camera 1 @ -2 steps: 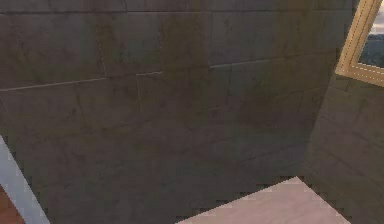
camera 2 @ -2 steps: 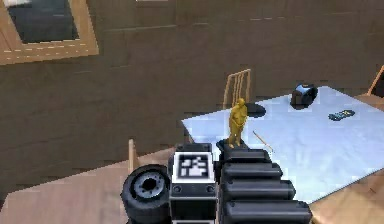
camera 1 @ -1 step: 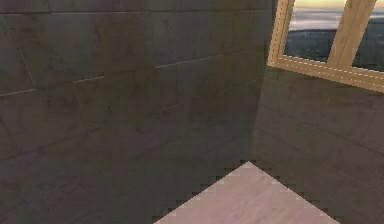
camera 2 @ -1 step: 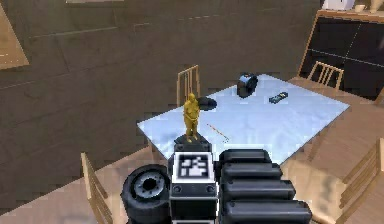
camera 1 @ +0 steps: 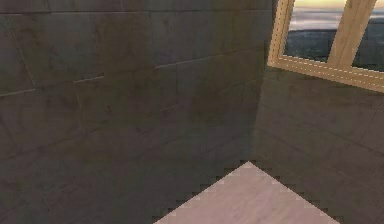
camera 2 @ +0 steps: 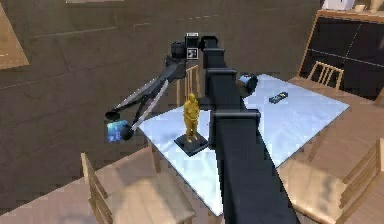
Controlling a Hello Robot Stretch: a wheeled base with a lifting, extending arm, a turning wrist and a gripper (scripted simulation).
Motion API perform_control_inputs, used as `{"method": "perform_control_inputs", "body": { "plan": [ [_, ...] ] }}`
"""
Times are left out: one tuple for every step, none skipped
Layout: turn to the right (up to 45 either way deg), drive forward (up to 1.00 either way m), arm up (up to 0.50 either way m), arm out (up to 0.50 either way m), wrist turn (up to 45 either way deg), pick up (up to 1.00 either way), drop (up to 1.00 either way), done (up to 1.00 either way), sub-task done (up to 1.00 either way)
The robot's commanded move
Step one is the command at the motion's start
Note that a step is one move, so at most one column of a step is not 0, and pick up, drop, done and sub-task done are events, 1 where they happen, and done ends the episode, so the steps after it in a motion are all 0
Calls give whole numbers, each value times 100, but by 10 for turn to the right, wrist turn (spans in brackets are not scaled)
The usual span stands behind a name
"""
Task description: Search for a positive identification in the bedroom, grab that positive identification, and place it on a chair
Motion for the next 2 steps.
{"method": "perform_control_inputs", "body": {
  "plan": [
    [0, 0, 0, 0, 450, 0, 0, 0, 0],
    [0, 0, 0, 0, 210, 0, 0, 0, 0]
  ]
}}
